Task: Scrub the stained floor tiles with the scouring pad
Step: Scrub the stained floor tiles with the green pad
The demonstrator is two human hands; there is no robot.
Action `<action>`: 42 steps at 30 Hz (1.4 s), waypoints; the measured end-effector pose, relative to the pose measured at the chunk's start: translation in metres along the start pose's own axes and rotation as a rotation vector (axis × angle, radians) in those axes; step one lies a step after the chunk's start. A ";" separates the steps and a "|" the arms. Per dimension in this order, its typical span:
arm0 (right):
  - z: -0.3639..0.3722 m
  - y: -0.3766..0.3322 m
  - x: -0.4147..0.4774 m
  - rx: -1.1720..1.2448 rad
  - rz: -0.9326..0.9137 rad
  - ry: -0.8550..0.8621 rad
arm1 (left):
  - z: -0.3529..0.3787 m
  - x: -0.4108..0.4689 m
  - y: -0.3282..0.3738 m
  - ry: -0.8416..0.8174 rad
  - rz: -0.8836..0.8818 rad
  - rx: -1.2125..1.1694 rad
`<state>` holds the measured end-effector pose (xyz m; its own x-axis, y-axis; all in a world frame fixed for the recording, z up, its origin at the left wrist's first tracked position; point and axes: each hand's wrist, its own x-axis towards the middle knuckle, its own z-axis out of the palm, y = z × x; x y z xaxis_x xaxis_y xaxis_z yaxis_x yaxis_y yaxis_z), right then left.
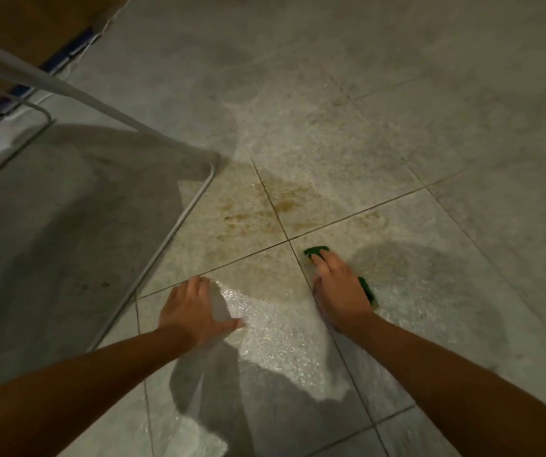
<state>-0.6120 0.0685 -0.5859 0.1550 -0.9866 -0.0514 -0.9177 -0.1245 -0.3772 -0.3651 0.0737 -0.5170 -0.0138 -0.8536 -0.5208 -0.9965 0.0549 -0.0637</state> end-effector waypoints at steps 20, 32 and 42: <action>0.034 -0.058 0.010 0.123 0.176 0.208 | 0.050 0.008 -0.024 0.226 0.014 -0.287; 0.033 -0.057 -0.028 0.075 0.041 0.148 | 0.049 0.005 -0.044 0.246 0.107 -0.324; 0.039 -0.068 0.031 0.094 -0.149 0.083 | 0.054 0.009 -0.060 0.193 0.092 -0.178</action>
<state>-0.5307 0.0504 -0.5981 0.2524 -0.9638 0.0859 -0.8482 -0.2631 -0.4597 -0.3011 0.0906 -0.5635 -0.1033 -0.9330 -0.3447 -0.9889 0.0591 0.1362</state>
